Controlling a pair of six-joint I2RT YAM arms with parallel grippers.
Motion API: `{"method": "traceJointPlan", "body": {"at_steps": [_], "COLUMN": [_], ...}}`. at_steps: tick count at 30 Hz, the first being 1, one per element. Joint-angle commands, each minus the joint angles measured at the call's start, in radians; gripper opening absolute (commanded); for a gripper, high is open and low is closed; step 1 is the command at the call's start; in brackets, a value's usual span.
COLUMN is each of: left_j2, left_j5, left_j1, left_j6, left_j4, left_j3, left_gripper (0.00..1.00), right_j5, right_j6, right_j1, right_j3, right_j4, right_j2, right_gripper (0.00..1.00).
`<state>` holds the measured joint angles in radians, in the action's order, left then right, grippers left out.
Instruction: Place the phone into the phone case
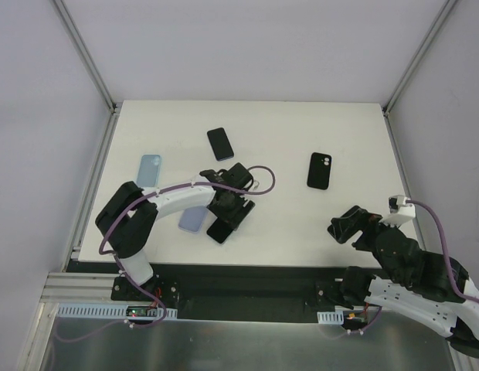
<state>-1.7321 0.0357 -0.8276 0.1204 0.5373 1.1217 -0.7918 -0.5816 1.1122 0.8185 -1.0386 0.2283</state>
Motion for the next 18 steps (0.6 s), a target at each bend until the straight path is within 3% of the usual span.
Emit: {"method": "traceJointPlan", "body": {"at_steps": [1, 10, 18], "left_j2": [0.103, 0.144, 0.071], "left_j5": [-0.003, -0.118, -0.165], "left_j1": [0.056, 0.249, 0.323], "left_j6": [0.009, -0.041, -0.085], "left_j4": [0.098, 0.202, 0.202], "left_j3": [0.082, 0.124, 0.113], "left_gripper": [0.25, 0.17, 0.13], "right_j5": [0.009, -0.011, -0.023], "right_j6": [-0.026, 0.008, 0.035], "right_j1": [0.003, 0.003, 0.001], "right_j3": [-0.016, -0.004, -0.016], "right_j4": [0.003, 0.008, 0.002], "right_j2": [-0.015, -0.021, -0.032], "right_gripper": [0.97, 0.97, 0.97]}}
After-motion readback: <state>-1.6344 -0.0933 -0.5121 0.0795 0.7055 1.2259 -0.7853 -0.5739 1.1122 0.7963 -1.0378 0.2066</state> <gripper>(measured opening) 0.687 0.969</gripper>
